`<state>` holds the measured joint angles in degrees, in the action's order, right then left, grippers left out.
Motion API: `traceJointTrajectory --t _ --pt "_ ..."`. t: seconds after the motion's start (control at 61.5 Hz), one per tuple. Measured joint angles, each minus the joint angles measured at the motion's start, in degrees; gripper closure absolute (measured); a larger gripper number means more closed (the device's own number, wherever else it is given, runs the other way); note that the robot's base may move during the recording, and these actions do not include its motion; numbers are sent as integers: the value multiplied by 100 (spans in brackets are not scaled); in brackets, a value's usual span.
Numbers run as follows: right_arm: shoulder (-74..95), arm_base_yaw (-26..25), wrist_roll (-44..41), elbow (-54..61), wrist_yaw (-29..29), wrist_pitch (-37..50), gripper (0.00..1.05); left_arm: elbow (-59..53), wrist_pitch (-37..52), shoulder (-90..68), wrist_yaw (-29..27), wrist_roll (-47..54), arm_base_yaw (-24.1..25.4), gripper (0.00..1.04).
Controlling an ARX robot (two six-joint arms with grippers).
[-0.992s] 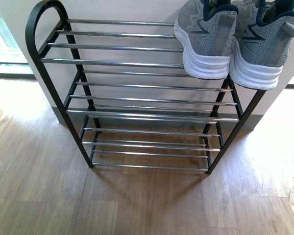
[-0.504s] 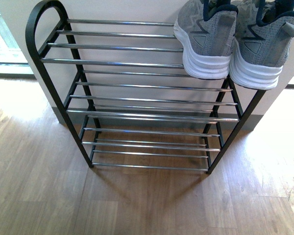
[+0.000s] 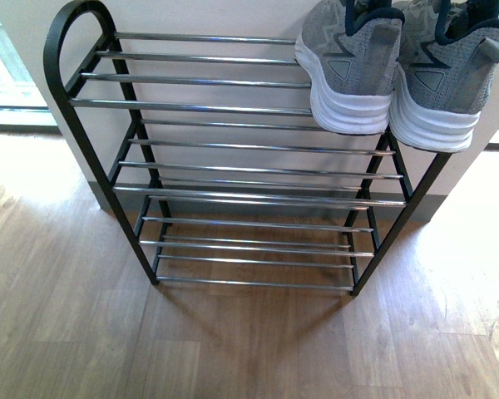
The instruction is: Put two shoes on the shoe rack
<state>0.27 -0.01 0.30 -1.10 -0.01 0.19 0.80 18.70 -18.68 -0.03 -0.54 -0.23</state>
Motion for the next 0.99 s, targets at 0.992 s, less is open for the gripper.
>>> traceJointTrajectory --t 0.992 --pt "0 0 0 0 0 -2 9 2 -1871 1775 2 0 7 101"
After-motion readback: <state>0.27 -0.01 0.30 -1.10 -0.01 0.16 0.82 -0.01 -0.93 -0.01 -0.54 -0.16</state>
